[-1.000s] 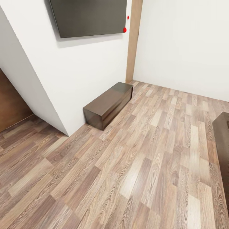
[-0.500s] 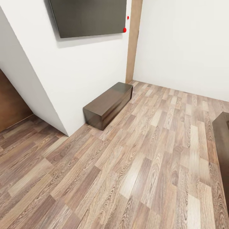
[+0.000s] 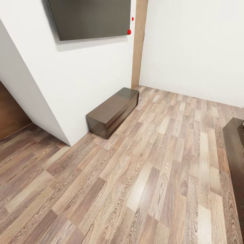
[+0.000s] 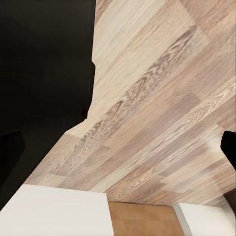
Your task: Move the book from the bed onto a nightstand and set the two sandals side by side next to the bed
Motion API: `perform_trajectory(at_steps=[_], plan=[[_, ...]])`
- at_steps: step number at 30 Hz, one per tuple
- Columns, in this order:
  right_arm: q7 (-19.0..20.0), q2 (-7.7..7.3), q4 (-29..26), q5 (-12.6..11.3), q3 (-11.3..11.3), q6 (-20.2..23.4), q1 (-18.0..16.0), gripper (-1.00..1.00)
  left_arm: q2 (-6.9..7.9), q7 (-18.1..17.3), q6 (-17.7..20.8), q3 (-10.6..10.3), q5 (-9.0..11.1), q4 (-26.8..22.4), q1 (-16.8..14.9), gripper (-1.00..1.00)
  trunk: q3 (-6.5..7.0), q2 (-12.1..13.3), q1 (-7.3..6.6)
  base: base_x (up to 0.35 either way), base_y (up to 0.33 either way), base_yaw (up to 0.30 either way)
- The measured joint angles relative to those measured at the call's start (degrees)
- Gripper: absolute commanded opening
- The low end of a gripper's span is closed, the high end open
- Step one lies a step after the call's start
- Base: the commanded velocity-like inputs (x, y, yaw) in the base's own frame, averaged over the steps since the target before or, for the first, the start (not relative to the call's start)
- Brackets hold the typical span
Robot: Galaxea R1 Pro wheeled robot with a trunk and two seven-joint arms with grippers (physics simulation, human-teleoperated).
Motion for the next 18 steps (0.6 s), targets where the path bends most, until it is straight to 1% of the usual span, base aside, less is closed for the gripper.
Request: perform_trajectory(at_steps=[18], plan=[[0.0,-0.02,0.0,0.0,0.0,0.0,0.0,1.00,0.00,0.0,0.0,0.0,0.0,0.0,0.0,1.00,0.00,0.0,0.00,0.000,0.000,-0.122]])
